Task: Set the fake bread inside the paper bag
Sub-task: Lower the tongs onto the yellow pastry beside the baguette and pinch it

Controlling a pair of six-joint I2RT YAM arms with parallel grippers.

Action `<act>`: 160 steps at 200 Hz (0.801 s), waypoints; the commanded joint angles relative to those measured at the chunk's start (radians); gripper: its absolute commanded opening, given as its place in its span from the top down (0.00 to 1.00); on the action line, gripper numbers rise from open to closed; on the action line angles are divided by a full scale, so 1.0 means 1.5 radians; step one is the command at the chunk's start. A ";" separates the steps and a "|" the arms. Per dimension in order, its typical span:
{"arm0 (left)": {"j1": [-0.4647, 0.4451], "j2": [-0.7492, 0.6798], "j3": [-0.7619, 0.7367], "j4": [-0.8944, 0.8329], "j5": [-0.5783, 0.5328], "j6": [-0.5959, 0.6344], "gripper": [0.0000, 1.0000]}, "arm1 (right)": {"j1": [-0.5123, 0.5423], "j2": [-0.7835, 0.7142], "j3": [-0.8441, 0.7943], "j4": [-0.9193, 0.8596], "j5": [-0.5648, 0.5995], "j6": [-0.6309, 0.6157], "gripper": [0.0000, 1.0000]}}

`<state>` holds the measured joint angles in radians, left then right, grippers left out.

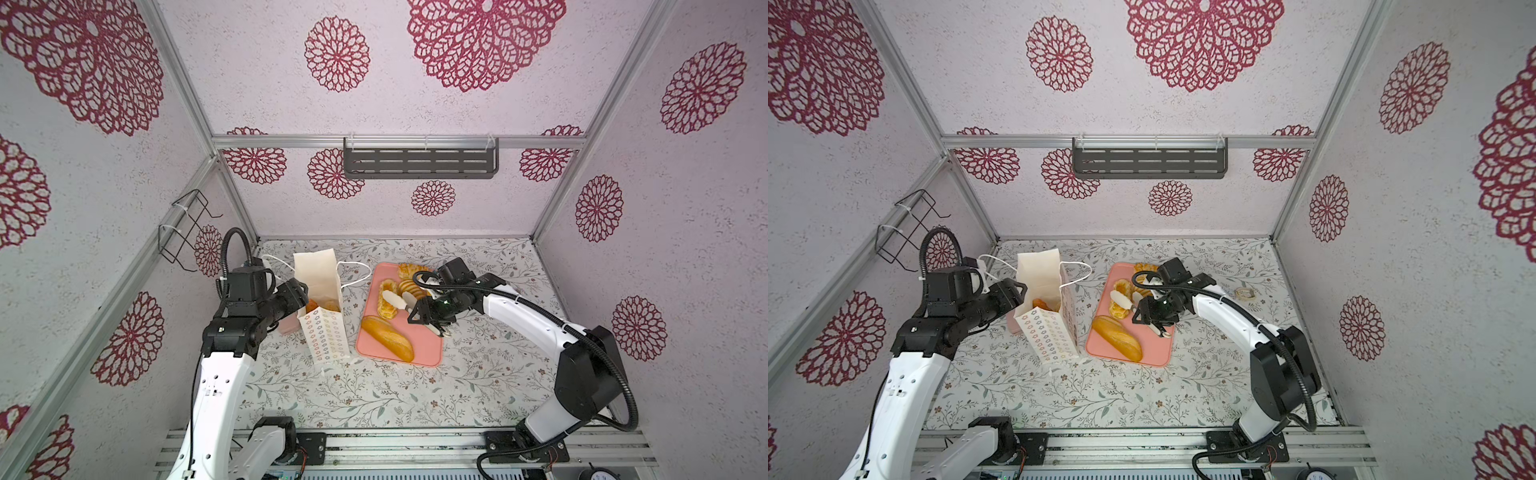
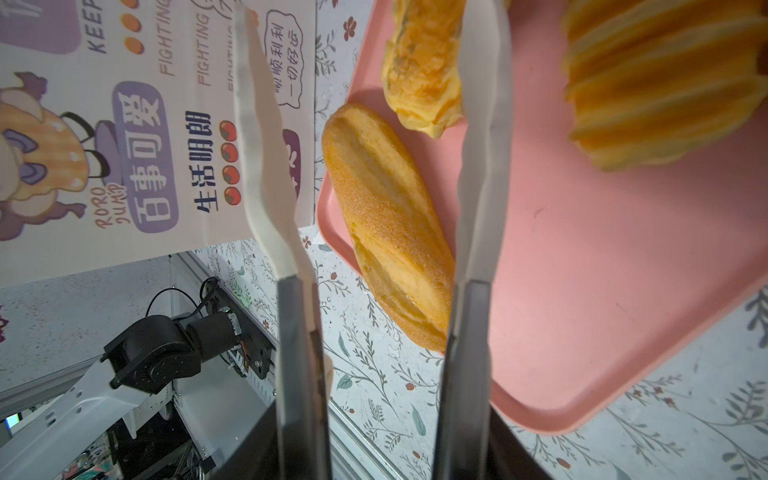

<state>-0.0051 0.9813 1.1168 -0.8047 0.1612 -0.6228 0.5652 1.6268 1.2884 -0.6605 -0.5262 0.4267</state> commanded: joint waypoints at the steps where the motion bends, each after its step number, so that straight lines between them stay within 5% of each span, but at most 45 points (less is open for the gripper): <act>1: -0.005 -0.011 -0.010 0.013 -0.005 -0.008 0.30 | -0.004 0.013 0.041 -0.029 -0.015 -0.031 0.47; 160: -0.004 -0.015 -0.027 0.028 -0.003 -0.001 0.30 | -0.004 0.109 0.114 -0.090 0.001 -0.067 0.41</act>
<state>-0.0051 0.9703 1.0946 -0.7952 0.1623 -0.6258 0.5652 1.7912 1.4185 -0.7734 -0.5217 0.3550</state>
